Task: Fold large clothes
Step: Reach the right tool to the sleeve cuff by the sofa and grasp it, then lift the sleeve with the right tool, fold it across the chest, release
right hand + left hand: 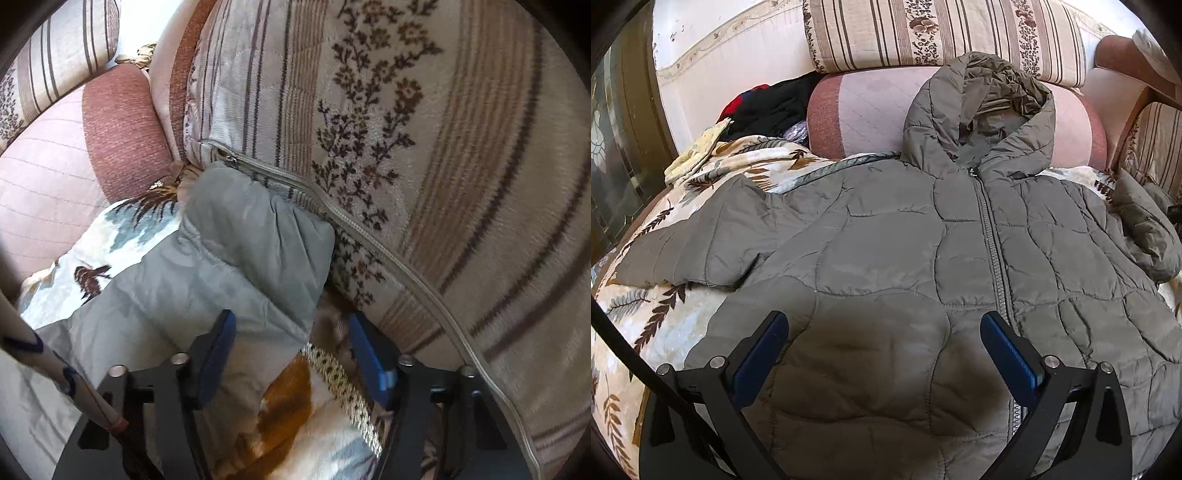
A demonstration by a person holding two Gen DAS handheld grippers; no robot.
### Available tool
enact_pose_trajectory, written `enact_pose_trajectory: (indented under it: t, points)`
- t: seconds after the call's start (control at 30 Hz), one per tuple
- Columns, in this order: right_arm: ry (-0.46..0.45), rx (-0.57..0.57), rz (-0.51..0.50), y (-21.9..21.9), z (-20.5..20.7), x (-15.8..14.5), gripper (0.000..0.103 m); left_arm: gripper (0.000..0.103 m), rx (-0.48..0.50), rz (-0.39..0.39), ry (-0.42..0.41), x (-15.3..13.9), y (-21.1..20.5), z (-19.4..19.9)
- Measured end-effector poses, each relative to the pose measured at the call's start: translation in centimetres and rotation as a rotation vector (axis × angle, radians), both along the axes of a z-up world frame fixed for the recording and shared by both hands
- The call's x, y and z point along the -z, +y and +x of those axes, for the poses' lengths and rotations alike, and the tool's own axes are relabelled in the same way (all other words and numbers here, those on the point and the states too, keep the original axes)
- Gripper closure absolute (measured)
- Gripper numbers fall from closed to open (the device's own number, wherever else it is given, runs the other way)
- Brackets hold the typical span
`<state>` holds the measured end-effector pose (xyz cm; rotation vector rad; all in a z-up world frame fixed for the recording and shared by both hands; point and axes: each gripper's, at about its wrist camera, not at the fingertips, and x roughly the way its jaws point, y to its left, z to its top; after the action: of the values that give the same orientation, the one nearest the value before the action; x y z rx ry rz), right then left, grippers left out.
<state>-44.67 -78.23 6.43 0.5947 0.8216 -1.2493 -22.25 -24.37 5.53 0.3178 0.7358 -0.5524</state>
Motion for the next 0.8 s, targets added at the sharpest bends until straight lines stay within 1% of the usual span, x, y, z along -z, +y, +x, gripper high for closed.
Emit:
enact_pose_trajectory:
  t: [0.03, 0.1, 0.17, 0.27, 0.3, 0.4, 0.53, 0.67, 0.8]
  points:
    - [0.005, 0.000, 0.001, -0.3, 0.1, 0.2, 0.048, 0.000, 0.001, -0.001, 0.002, 0.0, 0.0, 0.0]
    - [0.001, -0.007, 0.011, -0.8, 0.3, 0.6, 0.061, 0.000, -0.003, 0.001, 0.003, 0.1, 0.0, 0.1]
    - [0.003, -0.018, 0.011, -1.0, 0.5, 1.0, 0.065, 0.000, -0.004, 0.001, 0.002, 0.1, 0.0, 0.2]
    - [0.029, -0.024, -0.006, -1.0, 0.9, 1.4, 0.080, 0.000, -0.007, 0.008, 0.005, 0.3, -0.2, 0.3]
    - [0.027, -0.027, -0.012, -1.0, 0.9, 1.3, 0.087, 0.000, -0.007, 0.011, 0.008, 0.4, -0.2, 0.4]
    - [0.003, -0.036, -0.022, -0.6, 0.4, 0.9, 0.092, 0.000, -0.008, 0.013, 0.008, 0.5, -0.2, 0.4]
    - [-0.043, -0.057, -0.038, 0.4, -0.4, -0.8, 0.094, 0.000, -0.008, 0.014, 0.001, 0.4, -0.1, 0.3]
    - [-0.103, -0.086, -0.066, 2.2, -0.9, -3.8, 0.095, 0.000, -0.015, 0.004, -0.013, -0.1, 0.1, 0.1]
    - [-0.163, -0.130, -0.110, 5.1, -0.8, -7.7, 0.096, 0.000, -0.025, -0.021, -0.023, -1.0, 0.6, 0.0]
